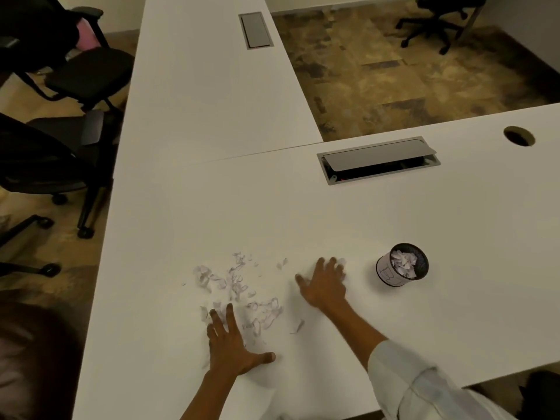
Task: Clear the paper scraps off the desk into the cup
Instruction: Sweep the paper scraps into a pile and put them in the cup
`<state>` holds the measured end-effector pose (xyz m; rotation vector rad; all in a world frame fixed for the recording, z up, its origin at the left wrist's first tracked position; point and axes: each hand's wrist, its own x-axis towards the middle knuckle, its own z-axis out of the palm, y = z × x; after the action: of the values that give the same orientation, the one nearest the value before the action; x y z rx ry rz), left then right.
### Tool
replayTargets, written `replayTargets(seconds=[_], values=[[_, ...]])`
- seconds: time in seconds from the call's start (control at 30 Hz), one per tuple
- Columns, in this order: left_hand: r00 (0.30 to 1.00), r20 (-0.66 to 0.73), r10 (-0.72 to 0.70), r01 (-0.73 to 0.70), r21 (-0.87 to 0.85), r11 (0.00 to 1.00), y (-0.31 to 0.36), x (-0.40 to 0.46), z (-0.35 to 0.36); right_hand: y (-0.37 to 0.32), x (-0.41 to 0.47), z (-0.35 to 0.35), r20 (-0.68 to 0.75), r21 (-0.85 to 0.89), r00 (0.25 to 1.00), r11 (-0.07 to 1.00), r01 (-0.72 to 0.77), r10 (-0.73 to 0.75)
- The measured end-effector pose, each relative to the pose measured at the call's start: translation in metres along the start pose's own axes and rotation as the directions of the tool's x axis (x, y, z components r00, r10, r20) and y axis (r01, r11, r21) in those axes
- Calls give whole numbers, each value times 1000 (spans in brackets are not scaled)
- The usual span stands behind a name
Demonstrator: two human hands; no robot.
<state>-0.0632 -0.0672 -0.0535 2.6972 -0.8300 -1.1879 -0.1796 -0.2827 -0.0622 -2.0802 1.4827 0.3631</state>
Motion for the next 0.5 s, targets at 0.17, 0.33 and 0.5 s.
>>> replayTargets(seconds=[0.17, 0.33, 0.5], values=[[994, -94, 55, -50, 51, 997, -1, 2, -8, -11, -22, 10, -10, 82, 995, 992, 95, -95], [988, -152, 22, -1, 137, 991, -18, 8, -25, 31, -4, -13, -163, 132, 987, 991, 24, -2], [992, -117, 48, -35, 115, 993, -32, 13, -23, 30, -25, 33, -64, 137, 994, 985, 102, -94]])
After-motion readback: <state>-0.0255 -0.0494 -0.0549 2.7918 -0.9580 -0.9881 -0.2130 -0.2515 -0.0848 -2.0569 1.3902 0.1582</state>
